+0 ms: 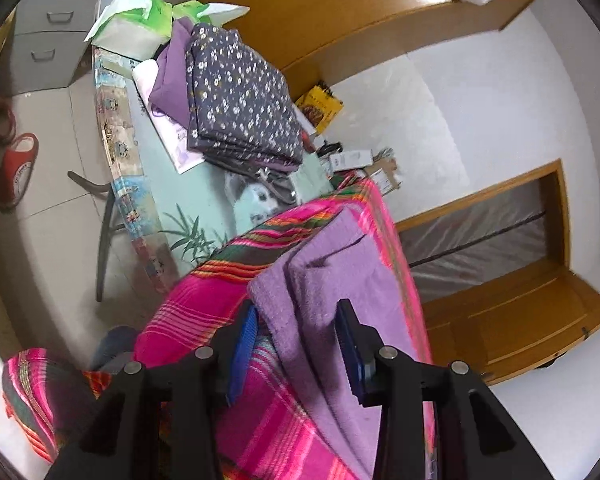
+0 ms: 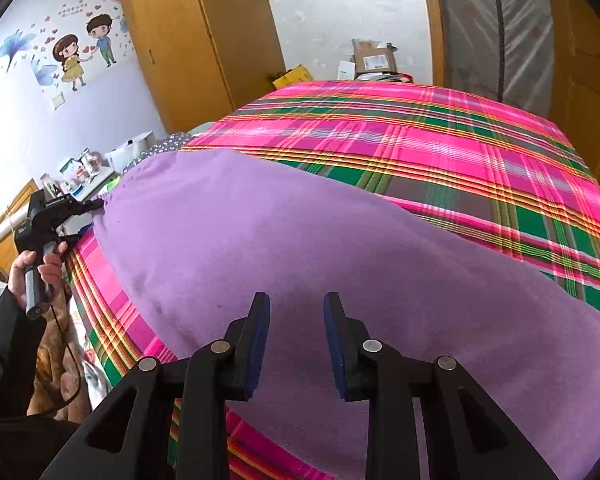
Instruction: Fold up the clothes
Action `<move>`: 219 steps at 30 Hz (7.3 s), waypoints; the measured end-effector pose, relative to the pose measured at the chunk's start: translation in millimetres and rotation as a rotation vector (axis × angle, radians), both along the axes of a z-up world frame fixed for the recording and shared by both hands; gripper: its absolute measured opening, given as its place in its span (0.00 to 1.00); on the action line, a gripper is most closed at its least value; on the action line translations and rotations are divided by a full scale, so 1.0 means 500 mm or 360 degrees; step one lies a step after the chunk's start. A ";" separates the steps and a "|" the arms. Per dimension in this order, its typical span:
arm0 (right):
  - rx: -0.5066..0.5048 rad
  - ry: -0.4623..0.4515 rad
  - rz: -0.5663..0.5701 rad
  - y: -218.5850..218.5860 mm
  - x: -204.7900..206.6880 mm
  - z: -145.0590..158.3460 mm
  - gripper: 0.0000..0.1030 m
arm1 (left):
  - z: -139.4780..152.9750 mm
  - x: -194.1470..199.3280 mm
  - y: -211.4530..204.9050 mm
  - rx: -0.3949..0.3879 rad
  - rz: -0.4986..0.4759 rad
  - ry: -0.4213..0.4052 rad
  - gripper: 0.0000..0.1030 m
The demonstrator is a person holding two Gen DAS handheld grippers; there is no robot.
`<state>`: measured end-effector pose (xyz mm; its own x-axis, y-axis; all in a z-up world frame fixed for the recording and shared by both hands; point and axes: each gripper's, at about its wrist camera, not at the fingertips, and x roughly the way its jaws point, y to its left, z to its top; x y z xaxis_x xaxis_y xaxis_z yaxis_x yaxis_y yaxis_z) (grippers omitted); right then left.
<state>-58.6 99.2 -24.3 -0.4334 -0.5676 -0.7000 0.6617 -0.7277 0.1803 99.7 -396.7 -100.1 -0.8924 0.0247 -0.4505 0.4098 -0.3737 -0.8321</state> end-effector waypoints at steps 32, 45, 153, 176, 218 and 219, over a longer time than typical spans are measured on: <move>0.0024 -0.0015 0.0013 -0.035 -0.002 -0.005 0.28 | 0.108 -0.032 0.012 -0.0225 -0.0085 0.0110 0.20; -0.0010 -0.0030 -0.0018 -0.023 -0.009 -0.006 0.28 | 0.267 -0.100 0.108 -0.0457 -0.0329 0.0350 0.19; -0.0827 -0.0643 0.0050 -0.047 -0.190 -0.002 0.07 | 0.150 -0.115 0.549 -0.1058 -0.1406 0.0062 0.36; -0.0708 -0.0621 -0.0209 0.040 -0.168 -0.037 0.29 | 0.164 -0.135 0.616 -0.1114 -0.1531 0.0133 0.36; -0.0253 -0.0312 -0.0039 -0.127 -0.213 -0.016 0.00 | 0.118 -0.260 0.408 -0.0990 -0.1076 -0.0211 0.21; -0.0240 -0.0304 -0.0027 -0.132 -0.215 -0.017 0.00 | 0.119 -0.261 0.405 -0.0977 -0.1075 -0.0212 0.20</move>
<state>-166.4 33.3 -32.7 -0.3118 -0.6656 -0.6780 0.5929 -0.6939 0.4086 -30.6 -194.1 -40.7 -0.7153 0.2442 -0.6547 0.0220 -0.9286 -0.3703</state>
